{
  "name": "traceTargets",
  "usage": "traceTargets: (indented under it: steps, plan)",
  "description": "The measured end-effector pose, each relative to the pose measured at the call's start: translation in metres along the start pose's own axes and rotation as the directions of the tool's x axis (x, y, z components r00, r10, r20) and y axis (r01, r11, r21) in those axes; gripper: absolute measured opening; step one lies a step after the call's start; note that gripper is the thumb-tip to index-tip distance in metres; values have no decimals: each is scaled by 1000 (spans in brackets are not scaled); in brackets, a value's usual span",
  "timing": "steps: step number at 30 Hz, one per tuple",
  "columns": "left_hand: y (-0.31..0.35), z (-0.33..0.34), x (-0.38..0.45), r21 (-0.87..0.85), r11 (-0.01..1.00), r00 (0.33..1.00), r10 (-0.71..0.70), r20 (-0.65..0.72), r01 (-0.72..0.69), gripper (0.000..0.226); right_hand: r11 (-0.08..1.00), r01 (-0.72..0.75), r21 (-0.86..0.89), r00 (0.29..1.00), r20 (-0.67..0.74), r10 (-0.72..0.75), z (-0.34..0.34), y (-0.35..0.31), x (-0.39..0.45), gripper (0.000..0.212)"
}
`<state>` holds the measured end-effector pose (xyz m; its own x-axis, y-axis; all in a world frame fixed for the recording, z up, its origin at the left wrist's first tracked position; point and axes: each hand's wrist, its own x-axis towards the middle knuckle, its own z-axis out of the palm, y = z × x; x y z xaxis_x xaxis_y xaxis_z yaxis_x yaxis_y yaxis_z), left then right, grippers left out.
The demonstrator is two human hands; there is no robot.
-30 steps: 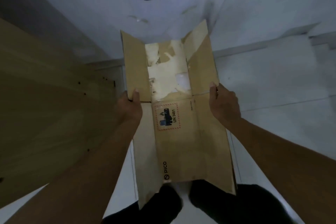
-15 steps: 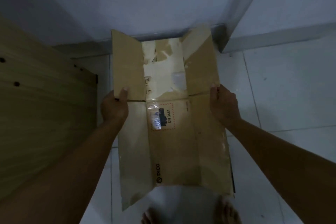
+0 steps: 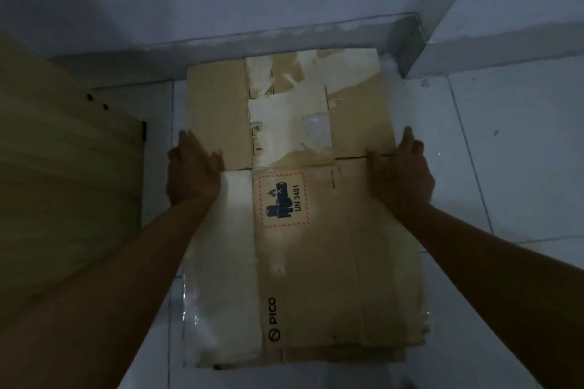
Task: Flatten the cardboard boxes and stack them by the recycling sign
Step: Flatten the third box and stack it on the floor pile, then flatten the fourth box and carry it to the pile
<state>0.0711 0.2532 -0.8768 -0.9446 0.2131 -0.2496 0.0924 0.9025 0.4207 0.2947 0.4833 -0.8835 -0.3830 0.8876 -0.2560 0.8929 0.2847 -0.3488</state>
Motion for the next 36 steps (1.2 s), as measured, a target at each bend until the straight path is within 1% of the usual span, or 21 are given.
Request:
traceTargets:
  steps: [1, 2, 3, 4, 6, 9, 12, 14, 16, 18, 20, 22, 24, 26, 28, 30, 33, 34, 35, 36]
  plan:
    - [1, 6, -2, 37, 998, 998, 54, 44, -56, 68, 996, 85, -39, 996, -32, -86, 6, 0, -3, 73]
    - [2, 13, -5, 77, 994, 993, 75, 90, -82, 69, 983, 168, -75, 984, -46, -172, 13, -1, -5, 70]
    - [3, 20, -7, 117, 990, 990, 60, 127, -75, 72, 970, 223, -99, 973, -29, -227, 20, -3, -6, 67]
    - [2, 27, -9, 150, 987, 989, 37, 141, -59, 74, 964, 247, -98, 969, 11, -247, 27, -5, -6, 65]
    - [0, 39, -11, 180, 983, 992, 25, 121, -47, 76, 967, 240, -86, 970, 68, -235, 38, -9, -5, 65]
    - [1, 35, -14, 199, 976, 993, 69, 99, -88, 75, 966, 225, -130, 974, 63, -218, 36, -10, -6, 66]
    - [18, -2, -40, 216, 954, 978, 203, 48, -208, 70, 955, 253, -156, 967, 79, -244, -1, -25, -23, 63]
    - [38, -40, -63, 164, 930, 944, 327, 44, -329, 64, 936, 316, -154, 948, 87, -305, -43, -46, -45, 61]
    - [61, -88, -85, 117, 891, 899, 436, 43, -438, 58, 913, 386, -131, 922, 85, -378, -94, -72, -68, 58]
    - [88, -145, -104, 92, 839, 843, 537, 8, -536, 51, 879, 467, -98, 884, 54, -464, -152, -101, -89, 54]
    - [120, -211, -123, 65, 806, 804, 592, -57, -588, 40, 832, 550, -71, 834, -4, -552, -215, -134, -112, 50]
    - [154, -281, -141, 70, 779, 773, 626, -104, -622, 34, 787, 616, -37, 781, -105, -616, -281, -169, -134, 45]
    - [187, -355, -157, 102, 768, 758, 640, -122, -632, 35, 744, 668, -21, 727, -199, -658, -349, -207, -153, 38]
    - [218, -430, -174, 131, 753, 729, 658, -190, -645, 35, 698, 716, -23, 676, -226, -701, -417, -248, -172, 38]
    - [245, -504, -188, 137, 757, 719, 651, -244, -639, 36, 657, 754, -23, 634, -236, -736, -482, -290, -189, 42]
    - [263, -578, -195, 169, 754, 693, 652, -307, -635, 39, 612, 790, -34, 579, -285, -764, -541, -336, -207, 43]
    - [271, -683, -201, 231, 750, 641, 654, -402, -620, 42, 555, 831, -36, 498, -396, -771, -610, -401, -243, 40]
    - [274, -703, -201, 248, 752, 634, 652, -416, -611, 43, 547, 837, -35, 482, -428, -765, -622, -415, -249, 39]
    - [273, -731, -203, 268, 753, 623, 651, -434, -601, 45, 523, 851, -42, 450, -455, -769, -635, -434, -261, 39]
    - [268, -761, -209, 282, 761, 622, 643, -447, -584, 46, 508, 860, -55, 429, -461, -777, -647, -451, -278, 39]
